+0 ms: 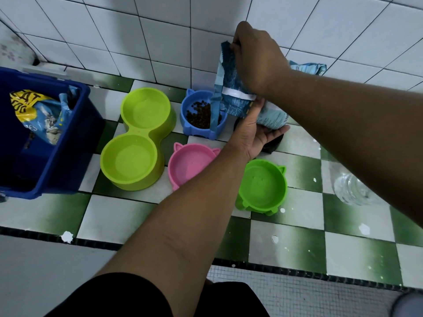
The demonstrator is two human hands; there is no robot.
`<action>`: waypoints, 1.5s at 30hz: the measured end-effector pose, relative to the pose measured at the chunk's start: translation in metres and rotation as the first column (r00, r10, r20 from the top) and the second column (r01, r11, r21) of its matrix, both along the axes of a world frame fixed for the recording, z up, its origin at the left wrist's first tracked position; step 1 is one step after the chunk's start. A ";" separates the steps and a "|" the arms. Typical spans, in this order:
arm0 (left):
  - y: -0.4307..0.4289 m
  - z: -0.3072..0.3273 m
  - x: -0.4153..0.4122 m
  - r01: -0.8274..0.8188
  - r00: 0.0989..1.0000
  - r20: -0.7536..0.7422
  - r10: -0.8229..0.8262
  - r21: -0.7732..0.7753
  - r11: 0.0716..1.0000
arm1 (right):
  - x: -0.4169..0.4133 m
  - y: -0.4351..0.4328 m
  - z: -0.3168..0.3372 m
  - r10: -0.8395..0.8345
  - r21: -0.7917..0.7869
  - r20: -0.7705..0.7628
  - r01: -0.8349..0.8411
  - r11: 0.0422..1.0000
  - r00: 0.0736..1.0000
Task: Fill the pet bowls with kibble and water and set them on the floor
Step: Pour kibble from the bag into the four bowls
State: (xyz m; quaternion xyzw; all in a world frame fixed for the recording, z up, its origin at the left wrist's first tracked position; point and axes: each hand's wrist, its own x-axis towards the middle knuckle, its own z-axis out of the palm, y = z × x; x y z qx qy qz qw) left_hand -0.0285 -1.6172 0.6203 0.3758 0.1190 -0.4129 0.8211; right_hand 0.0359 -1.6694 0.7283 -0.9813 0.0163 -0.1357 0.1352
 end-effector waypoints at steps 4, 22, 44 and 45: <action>0.002 0.001 0.002 0.013 1.000 0.021 -0.013 0.018 1.000 | 0.001 0.002 0.001 0.008 -0.003 0.012 -0.008 1.000 1.000; 0.030 0.004 0.017 0.092 0.969 0.190 -0.158 0.316 0.944 | -0.048 -0.002 0.008 -0.396 0.329 0.110 0.343 0.880 0.912; -0.074 0.014 -0.080 0.144 0.976 0.136 -0.172 0.198 0.970 | -0.129 -0.102 0.023 -0.265 0.280 0.135 0.220 0.934 0.955; -0.080 0.009 -0.084 0.136 0.981 0.113 -0.157 0.171 0.976 | -0.128 -0.105 0.021 -0.223 0.256 0.113 0.188 0.948 0.968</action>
